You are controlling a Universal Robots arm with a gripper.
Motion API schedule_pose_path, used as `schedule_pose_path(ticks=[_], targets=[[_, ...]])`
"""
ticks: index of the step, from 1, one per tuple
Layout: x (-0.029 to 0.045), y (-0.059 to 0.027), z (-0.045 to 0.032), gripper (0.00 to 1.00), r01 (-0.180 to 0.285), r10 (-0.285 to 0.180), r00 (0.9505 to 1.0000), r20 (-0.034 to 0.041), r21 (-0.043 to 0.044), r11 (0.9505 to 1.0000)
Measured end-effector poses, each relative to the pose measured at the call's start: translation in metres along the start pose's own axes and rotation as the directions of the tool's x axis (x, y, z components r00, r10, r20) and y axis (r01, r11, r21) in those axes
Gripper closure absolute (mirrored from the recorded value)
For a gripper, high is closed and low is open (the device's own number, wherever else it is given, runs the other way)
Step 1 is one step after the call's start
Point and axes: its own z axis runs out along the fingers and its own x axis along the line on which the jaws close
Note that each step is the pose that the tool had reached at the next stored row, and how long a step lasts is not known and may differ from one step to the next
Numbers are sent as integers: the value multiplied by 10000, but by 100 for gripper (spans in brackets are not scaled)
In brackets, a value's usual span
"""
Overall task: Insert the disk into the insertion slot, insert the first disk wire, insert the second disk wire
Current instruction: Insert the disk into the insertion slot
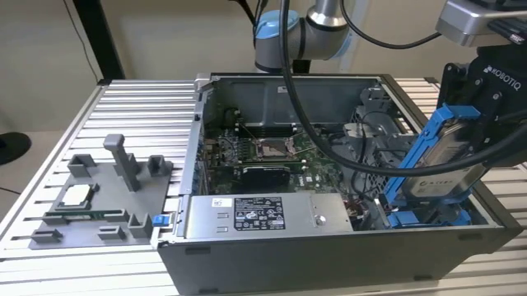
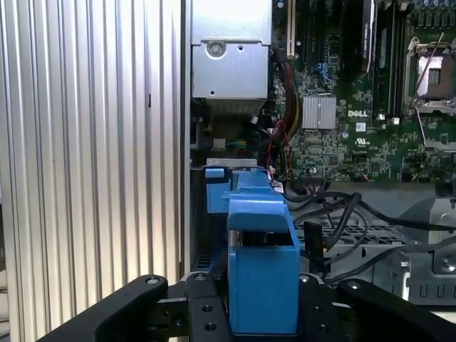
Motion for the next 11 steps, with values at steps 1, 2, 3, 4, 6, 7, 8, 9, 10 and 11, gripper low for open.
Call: schedule_pose_path(ticks=[1, 2, 3, 4, 6, 7, 8, 9, 10, 11], targets=[[0, 0, 1, 100, 0, 0, 10000, 0, 0, 10000], [0, 0, 2, 100, 0, 0, 10000, 3, 0, 10000], [0, 0, 3, 100, 0, 0, 10000, 2, 0, 10000], [0, 0, 3, 100, 0, 0, 10000, 2, 0, 10000], [0, 0, 4, 100, 0, 0, 10000, 2, 0, 10000], [0, 0, 5, 100, 0, 0, 10000, 3, 0, 10000], [0, 0, 5, 100, 0, 0, 10000, 2, 0, 10000], [0, 0, 10, 100, 0, 0, 10000, 5, 0, 10000], [0, 0, 14, 100, 1, -1, 10000, 6, 0, 10000], [0, 0, 21, 100, 0, 0, 10000, 9, -2, 10000]])
